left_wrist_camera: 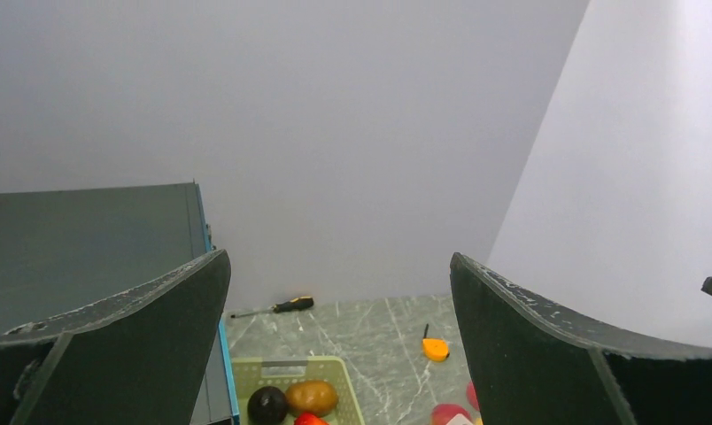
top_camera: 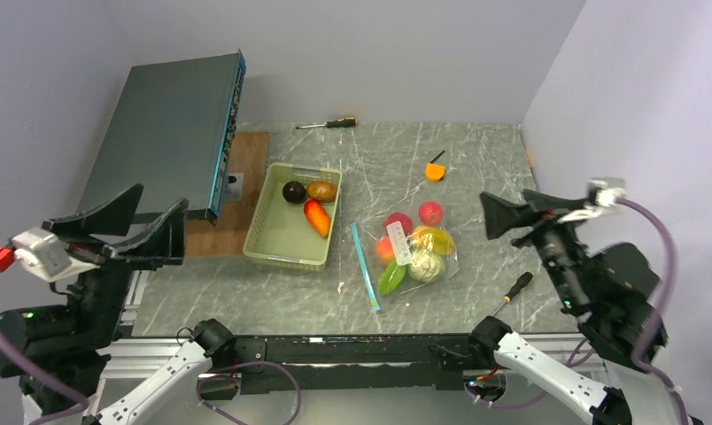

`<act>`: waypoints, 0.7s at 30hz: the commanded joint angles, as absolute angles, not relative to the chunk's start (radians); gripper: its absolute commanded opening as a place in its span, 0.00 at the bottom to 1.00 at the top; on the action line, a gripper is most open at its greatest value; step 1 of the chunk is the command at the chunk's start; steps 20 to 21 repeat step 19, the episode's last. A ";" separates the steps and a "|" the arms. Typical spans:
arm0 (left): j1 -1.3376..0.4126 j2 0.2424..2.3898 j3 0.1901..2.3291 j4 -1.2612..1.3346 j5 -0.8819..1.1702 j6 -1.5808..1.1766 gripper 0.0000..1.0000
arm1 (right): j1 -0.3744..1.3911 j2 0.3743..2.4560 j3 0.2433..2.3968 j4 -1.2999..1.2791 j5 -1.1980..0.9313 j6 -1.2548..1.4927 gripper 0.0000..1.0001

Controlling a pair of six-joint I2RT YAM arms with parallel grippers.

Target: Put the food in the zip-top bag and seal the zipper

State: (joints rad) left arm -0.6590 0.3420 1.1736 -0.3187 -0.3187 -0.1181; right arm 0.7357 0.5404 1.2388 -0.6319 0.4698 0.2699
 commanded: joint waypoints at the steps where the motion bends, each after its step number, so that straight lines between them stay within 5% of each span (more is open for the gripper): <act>1: -0.662 0.334 1.236 -0.407 -0.249 -0.140 1.00 | 0.739 0.458 1.297 -0.653 0.549 0.228 1.00; 21: -0.661 0.293 1.225 -0.401 -0.238 -0.138 1.00 | 0.724 0.453 1.324 -0.721 0.654 0.302 1.00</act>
